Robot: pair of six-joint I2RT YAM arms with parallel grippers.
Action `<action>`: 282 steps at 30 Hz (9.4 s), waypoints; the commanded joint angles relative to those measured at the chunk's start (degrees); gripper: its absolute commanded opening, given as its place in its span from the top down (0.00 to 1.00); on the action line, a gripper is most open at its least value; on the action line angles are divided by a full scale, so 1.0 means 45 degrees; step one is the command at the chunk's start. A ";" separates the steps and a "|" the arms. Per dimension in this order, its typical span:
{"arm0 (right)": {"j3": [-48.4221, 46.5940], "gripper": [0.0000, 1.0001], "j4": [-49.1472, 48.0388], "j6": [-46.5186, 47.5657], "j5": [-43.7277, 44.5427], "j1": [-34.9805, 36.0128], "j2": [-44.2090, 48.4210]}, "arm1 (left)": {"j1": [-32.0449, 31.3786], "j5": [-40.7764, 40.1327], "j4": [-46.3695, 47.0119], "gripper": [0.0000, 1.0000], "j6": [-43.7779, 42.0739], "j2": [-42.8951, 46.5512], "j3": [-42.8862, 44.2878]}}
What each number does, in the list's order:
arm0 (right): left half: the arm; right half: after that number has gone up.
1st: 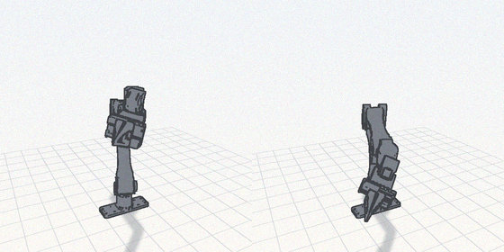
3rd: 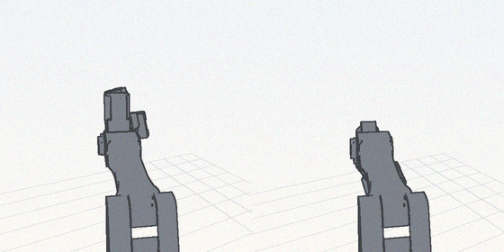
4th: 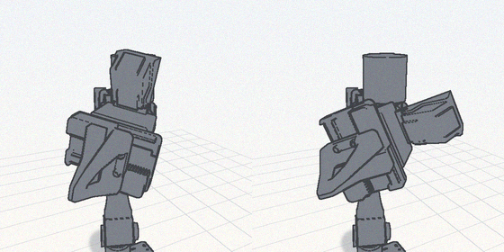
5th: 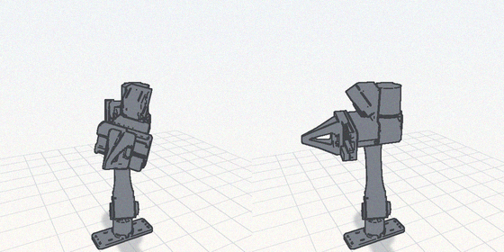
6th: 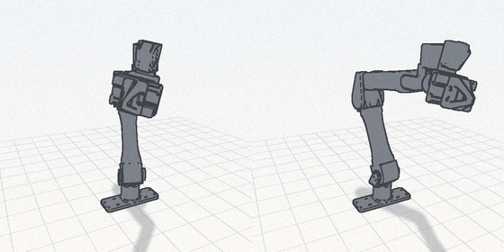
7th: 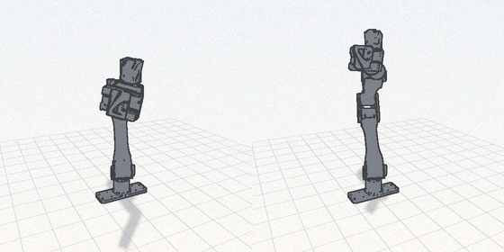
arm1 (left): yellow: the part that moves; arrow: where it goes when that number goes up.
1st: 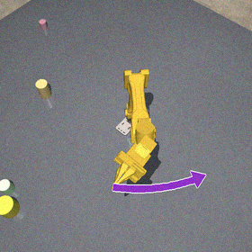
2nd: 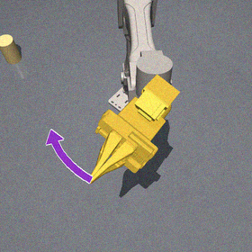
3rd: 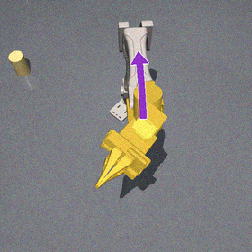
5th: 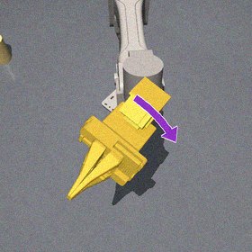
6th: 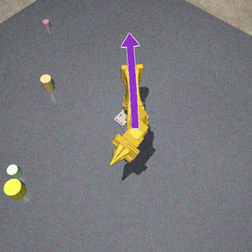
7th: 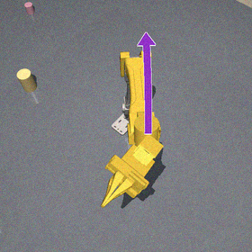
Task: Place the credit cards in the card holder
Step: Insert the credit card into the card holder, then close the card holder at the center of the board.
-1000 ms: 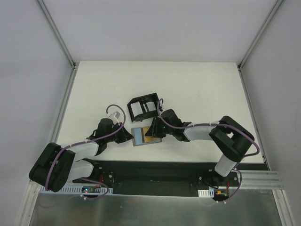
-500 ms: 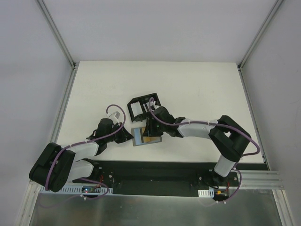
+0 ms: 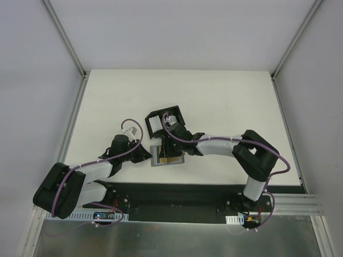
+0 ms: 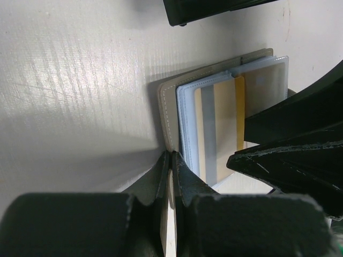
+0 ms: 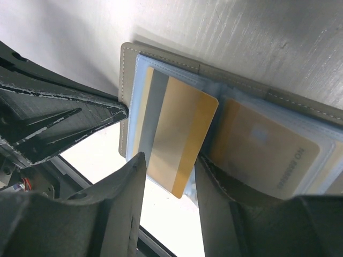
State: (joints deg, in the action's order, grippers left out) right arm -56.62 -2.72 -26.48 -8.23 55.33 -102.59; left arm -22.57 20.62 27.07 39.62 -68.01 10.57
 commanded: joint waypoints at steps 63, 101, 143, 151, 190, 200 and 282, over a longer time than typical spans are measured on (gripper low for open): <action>-0.1209 0.61 0.0546 0.1098 0.0515 0.0497 0.1190 | -0.0141 0.0066 -0.2792 1.00 -0.0561 0.1734 0.0562; -0.0992 0.73 0.5039 0.1451 0.4994 -0.0049 0.1859 | -0.0141 0.0847 -0.3711 1.00 -0.0893 0.1636 0.1441; 0.4028 0.99 -0.1465 -0.1577 0.2962 -0.0089 0.5218 | -0.3324 0.1453 -0.5293 0.78 0.0024 -0.2619 0.6029; 0.4066 0.99 -0.1114 -0.1616 0.2864 -0.0089 0.5141 | -0.3734 0.1297 -0.4571 0.68 0.0844 -0.4321 0.6363; 0.3012 0.95 -0.0099 -0.1069 0.1321 -0.0226 0.4145 | -0.3520 -0.3215 -0.6679 0.23 0.0160 0.1950 0.3648; 0.2953 0.94 0.0058 -0.1010 0.1263 -0.0264 0.4106 | -0.3462 -0.3781 -0.6602 0.31 0.1001 0.2026 0.3082; 0.1274 0.93 0.0331 -0.0406 0.0228 -0.0128 0.1822 | -0.3911 -0.1028 -0.2813 0.76 0.1001 -0.1353 0.2320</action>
State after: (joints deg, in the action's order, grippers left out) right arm -47.59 -2.09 -28.38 -6.94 54.30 -92.07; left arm -39.05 18.00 16.75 44.40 -72.93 21.43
